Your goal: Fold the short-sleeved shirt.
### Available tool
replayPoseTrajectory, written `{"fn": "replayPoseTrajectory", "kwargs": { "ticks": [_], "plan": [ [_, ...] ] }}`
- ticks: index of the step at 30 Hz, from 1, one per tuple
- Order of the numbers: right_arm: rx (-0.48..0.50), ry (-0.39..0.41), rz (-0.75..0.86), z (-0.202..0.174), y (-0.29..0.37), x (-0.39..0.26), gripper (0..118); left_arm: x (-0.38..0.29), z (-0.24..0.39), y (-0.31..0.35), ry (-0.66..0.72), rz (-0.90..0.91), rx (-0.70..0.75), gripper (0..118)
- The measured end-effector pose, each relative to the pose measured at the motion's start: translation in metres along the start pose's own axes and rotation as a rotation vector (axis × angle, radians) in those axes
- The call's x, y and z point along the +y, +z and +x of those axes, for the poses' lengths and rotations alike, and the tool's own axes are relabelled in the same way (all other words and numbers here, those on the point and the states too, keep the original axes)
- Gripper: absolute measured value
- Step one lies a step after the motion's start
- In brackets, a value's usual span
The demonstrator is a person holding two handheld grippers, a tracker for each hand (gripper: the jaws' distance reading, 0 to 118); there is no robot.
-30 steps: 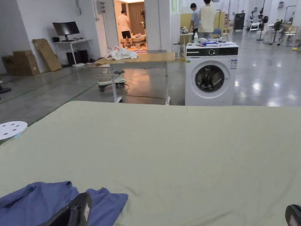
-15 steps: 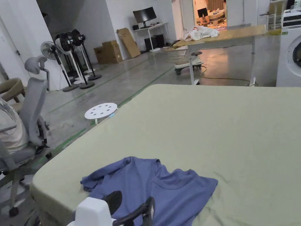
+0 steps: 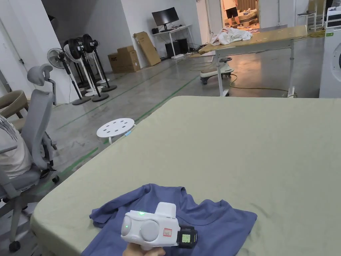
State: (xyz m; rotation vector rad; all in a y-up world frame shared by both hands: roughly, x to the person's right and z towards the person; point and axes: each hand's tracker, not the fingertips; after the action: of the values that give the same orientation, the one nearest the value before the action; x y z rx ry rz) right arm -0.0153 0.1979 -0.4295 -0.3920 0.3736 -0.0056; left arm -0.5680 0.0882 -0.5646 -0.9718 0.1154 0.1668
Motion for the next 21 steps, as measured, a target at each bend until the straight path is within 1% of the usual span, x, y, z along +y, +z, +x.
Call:
{"fn": "replayPoseTrajectory", "kwargs": {
  "ticks": [1,2,3,4,5,6,7,9,11,12,13,14,15,16,18,19,20,21],
  "plan": [
    [-0.011,-0.026,-0.015,0.004,0.001,-0.003,2,-0.004,0.002,-0.002,-0.032,0.031,0.067,65],
    [-0.018,-0.04,-0.026,0.008,0.002,-0.005,2,-0.003,0.008,0.006,-0.038,0.078,0.053,47],
    [-0.024,-0.05,-0.03,0.011,0.003,-0.008,2,-0.005,0.015,0.015,-0.043,0.076,0.06,31],
    [-0.028,-0.064,-0.031,0.014,0.003,-0.011,2,-0.006,0.018,0.017,-0.086,0.087,0.077,23],
    [-0.028,-0.087,-0.04,0.016,0.003,-0.013,2,-0.007,0.02,0.014,-0.092,0.09,0.121,9],
    [-0.024,-0.109,-0.051,0.019,0.003,-0.015,2,-0.009,0.02,0.008,-0.084,0.08,0.155,0],
    [-0.022,-0.121,-0.059,0.021,0.003,-0.016,2,-0.006,0.019,-0.002,-0.08,0.075,0.122,0],
    [-0.026,-0.128,-0.056,0.026,0.007,-0.019,2,-0.001,0.015,0.004,-0.075,0.069,0.122,0],
    [-0.029,-0.144,-0.035,0.031,0.014,-0.019,2,0.013,0.005,0.015,0.035,0.052,0.077,0],
    [-0.026,-0.164,-0.027,0.034,0.016,-0.019,2,0.019,0.002,0.024,0.07,0.08,0.066,0],
    [-0.02,-0.186,-0.022,0.038,0.019,-0.02,2,0.025,0.002,0.042,0.098,0.158,0.076,0],
    [-0.019,-0.196,-0.016,0.041,0.021,-0.02,2,0.034,-0.001,0.059,0.139,0.235,0.061,0],
    [-0.023,-0.201,-0.012,0.044,0.024,-0.02,2,0.042,-0.002,0.073,0.162,0.26,0.049,0],
    [-0.032,-0.206,-0.007,0.047,0.027,-0.021,2,0.051,0.0,0.089,0.157,0.296,0.064,0],
    [-0.042,-0.218,0.005,0.053,0.033,-0.023,2,0.065,0.01,0.114,0.096,0.349,0.033,0],
    [-0.05,-0.228,0.014,0.056,0.036,-0.024,2,0.075,0.026,0.139,0.069,0.399,0.023,0],
    [-0.059,-0.241,0.02,0.059,0.039,-0.024,2,0.087,0.038,0.152,0.072,0.45,0.005,0],
    [-0.065,-0.253,0.022,0.059,0.04,-0.024,2,0.098,0.052,0.16,0.056,0.466,-0.04,0]
  ]
}}
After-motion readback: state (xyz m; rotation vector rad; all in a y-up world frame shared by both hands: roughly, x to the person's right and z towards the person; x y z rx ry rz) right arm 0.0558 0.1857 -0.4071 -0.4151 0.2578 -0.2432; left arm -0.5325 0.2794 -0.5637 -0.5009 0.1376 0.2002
